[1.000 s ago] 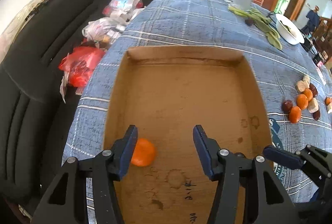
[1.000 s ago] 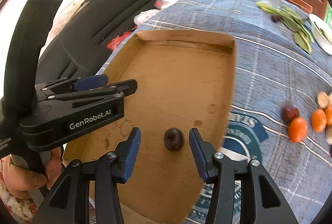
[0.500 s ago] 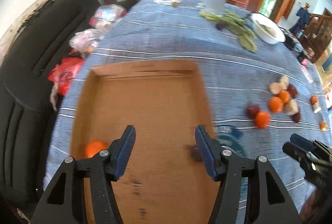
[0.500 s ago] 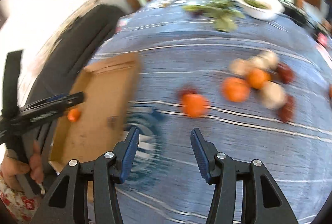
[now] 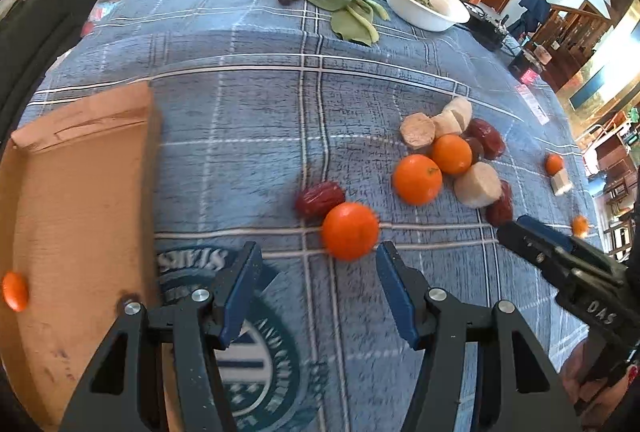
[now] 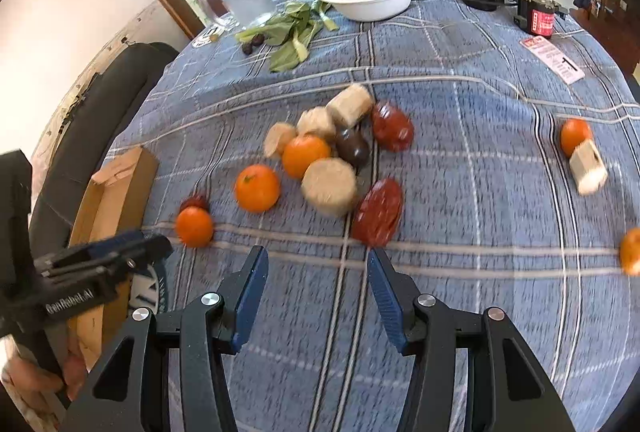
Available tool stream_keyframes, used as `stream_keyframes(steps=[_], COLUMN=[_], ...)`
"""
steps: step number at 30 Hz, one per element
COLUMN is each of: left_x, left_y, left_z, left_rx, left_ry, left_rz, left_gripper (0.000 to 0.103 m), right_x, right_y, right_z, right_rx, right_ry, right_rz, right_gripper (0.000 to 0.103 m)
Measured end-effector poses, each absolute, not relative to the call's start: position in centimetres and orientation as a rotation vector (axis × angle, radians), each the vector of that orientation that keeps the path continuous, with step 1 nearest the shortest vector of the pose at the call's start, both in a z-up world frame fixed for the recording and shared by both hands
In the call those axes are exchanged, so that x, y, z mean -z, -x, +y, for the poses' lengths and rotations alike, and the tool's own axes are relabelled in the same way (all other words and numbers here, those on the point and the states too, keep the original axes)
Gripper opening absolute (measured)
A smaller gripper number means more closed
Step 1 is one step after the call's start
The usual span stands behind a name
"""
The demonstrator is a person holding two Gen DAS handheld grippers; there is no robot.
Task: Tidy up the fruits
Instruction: 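Grasp another tangerine with the left tool while the right tool grasps a pale round cake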
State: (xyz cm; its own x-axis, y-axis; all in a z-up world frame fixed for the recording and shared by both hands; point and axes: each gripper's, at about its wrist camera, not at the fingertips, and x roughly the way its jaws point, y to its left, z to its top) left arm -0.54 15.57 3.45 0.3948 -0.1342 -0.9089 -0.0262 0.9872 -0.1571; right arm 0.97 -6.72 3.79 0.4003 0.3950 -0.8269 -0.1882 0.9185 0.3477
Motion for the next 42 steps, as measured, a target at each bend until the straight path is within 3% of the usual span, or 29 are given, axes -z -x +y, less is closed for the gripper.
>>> stream_keyframes(steps=[7, 15, 17, 20, 31, 42], left_x=[-2.0, -1.9, -1.9, -2.1, -5.2, -7.1], left_y=[-0.7, -0.9, -1.0, -0.7, 1.2, 4.8], left_z=[14.2, 13.6, 13.2, 12.5, 15.4, 25.6], left_rx=[0.060, 0.054, 0.057, 0.054, 0.029, -0.140], left_ry=[0.151, 0.169, 0.159, 0.117, 0.190, 0.271], left_rz=[1.167, 1.155, 1.151, 1.137, 1.076, 1.040], left_gripper=[0.058, 0.036, 0.030, 0.029, 0.029, 0.029], right_x=[-4.1, -2.5, -1.9, -1.6, -2.8, -5.8], right_y=[-3.8, -5.5, -5.8, -6.2, -4.6, -1.2], right_z=[-4.1, -1.5, -1.0, -1.6, -2.5, 2.5], right_rx=[-0.423, -0.477, -0.480, -0.472, -0.465, -0.559], right_ry=[-0.036, 0.149, 0.171, 0.148, 0.092, 0.045], right_rz=[1.043, 1.055, 1.064, 1.075, 1.075, 1.064], right_gripper=[0.056, 0.056, 0.051, 0.037, 0.037, 0.037])
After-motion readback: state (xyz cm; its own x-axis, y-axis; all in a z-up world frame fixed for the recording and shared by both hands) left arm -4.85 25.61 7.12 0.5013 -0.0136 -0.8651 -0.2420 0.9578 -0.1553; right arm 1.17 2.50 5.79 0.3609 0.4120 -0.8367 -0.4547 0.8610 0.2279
